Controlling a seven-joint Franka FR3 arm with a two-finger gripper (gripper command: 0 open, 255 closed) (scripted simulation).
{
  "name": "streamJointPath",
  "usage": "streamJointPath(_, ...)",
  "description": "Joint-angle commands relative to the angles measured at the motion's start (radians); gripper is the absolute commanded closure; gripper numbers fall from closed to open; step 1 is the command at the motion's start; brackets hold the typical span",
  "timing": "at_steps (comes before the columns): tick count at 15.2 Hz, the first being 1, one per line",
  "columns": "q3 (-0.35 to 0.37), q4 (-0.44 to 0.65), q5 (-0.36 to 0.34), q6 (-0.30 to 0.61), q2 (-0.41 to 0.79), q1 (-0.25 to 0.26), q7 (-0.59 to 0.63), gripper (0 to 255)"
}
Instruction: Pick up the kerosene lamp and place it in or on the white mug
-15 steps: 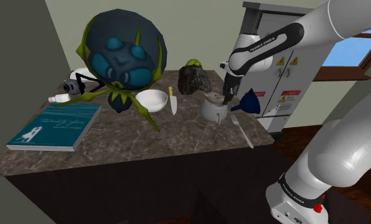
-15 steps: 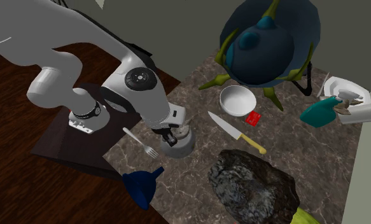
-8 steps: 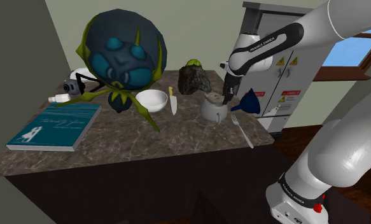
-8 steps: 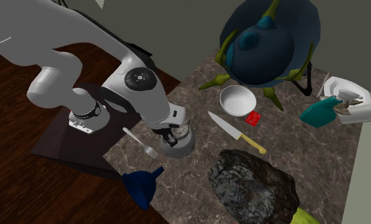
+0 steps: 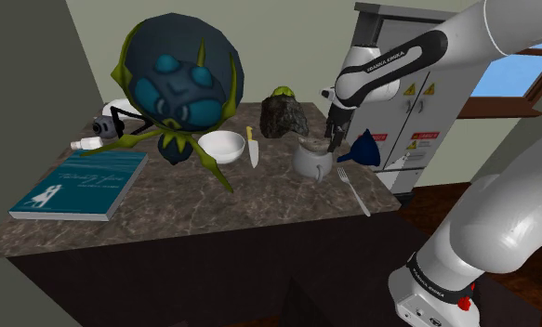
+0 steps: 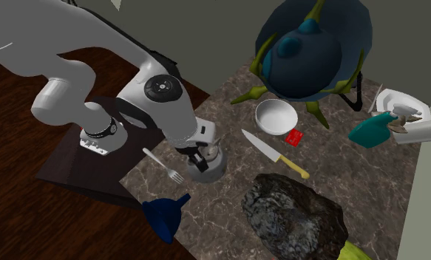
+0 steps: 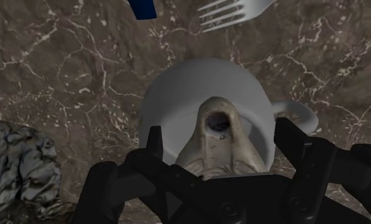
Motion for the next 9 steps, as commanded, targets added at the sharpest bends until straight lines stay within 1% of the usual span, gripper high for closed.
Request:
streamJointPath(1,0.007,0.02,-0.016,-0.067,-0.047,-0.003,0.015,0)
streamJointPath(2,0.01,0.032,-0.021,-0.096,-0.064,-0.004,0.019,0)
streamJointPath(9,0.01,0.032,-0.021,-0.096,-0.064,-0.005,0.019,0)
